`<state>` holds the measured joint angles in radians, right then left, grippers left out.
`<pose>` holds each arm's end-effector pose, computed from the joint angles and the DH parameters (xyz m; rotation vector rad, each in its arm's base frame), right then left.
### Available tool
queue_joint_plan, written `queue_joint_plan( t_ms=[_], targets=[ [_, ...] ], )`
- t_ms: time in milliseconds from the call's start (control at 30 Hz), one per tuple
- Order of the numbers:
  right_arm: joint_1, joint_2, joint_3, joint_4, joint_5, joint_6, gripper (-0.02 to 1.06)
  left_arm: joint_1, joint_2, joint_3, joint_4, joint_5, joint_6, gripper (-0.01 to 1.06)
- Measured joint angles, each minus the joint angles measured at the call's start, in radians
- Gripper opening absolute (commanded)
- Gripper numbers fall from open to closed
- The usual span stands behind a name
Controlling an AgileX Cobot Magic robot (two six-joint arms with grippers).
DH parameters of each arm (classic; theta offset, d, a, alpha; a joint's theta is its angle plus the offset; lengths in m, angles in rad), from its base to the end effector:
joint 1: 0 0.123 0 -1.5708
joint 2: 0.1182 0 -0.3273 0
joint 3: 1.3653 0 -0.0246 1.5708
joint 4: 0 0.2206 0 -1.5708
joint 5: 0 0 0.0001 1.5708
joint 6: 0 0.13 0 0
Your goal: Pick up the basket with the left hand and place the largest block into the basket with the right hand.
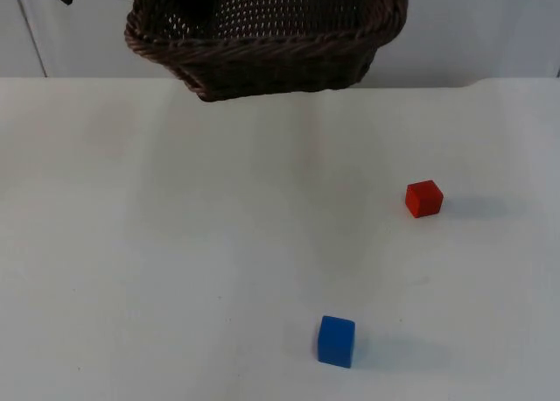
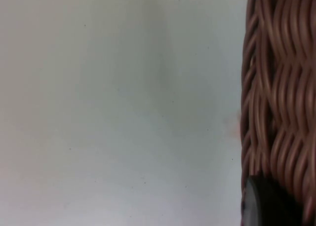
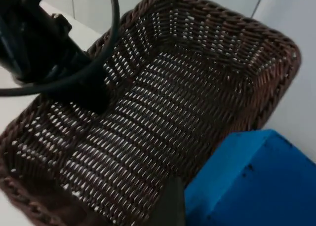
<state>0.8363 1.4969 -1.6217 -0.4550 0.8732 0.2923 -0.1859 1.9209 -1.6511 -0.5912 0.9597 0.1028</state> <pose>0.2506 0.2121 0.4505 -0.7014 2.0223 0.1072 0.4080 -0.1372 0.2987 0.0647 2.6423 -0.7773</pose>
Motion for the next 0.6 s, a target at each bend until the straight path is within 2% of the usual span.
queue_joint_plan(
  t_ms=[167,433,600],
  targets=[
    [-0.010,0.136,-0.095,0.013,-0.009,-0.053,0.00,0.000,0.000,0.000,0.000,0.001,0.000,0.00],
    [-0.029,0.255,-0.211,0.016,-0.013,-0.075,0.00,0.000,0.000,0.000,0.002,0.015,0.000,0.00],
    [-0.100,0.285,-0.241,0.050,-0.084,-0.076,0.00,0.000,0.000,0.000,0.013,0.016,0.000,0.00]
  ],
)
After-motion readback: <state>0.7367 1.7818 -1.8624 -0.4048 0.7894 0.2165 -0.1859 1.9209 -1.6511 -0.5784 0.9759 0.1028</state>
